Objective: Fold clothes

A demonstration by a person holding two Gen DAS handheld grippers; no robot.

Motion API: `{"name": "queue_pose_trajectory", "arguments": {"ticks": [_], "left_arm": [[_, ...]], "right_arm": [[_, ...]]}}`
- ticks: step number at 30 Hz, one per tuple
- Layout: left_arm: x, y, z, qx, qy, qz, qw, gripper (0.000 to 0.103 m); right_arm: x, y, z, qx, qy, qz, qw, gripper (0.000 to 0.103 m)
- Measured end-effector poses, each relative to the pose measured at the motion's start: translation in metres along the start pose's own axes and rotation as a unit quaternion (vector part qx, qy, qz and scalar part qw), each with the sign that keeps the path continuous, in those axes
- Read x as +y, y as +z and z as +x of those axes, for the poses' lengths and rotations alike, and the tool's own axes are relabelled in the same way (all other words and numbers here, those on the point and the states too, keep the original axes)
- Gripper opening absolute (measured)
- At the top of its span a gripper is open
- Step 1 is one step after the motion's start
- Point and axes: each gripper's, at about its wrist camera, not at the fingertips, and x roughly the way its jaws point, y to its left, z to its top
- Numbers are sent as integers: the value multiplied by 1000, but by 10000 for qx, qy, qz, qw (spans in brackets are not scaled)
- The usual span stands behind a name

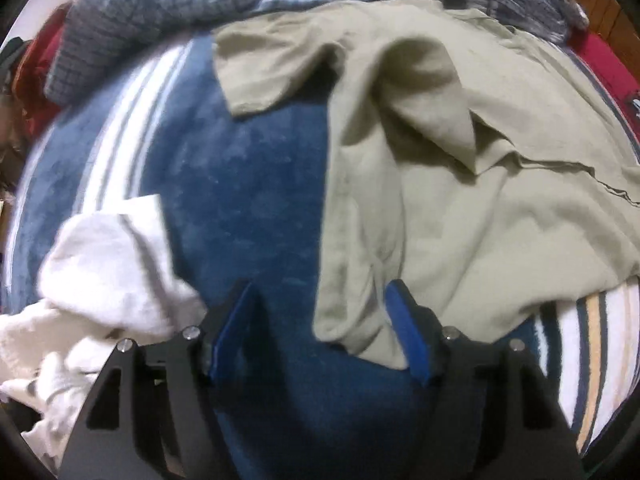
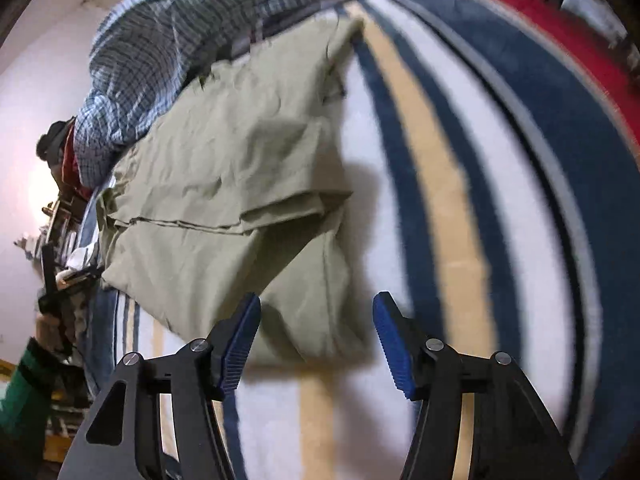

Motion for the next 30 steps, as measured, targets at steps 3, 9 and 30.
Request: {"name": "queue_pose_trajectory", "arguments": {"ticks": [3, 9, 30], "left_arm": [[-4, 5, 3, -129, -220, -112, 9996, 64], [2, 13, -2, -172, -823, -765, 9935, 8], [2, -219, -109, 1101, -1377, -1507, 9727, 17]], "right_arm": [[18, -5, 12, -138, -65, -324, 9994, 62], [30, -8, 2, -42, 97, -538, 9985, 11], [-7, -148, -80, 1287, -746, -361, 9882, 24]]}}
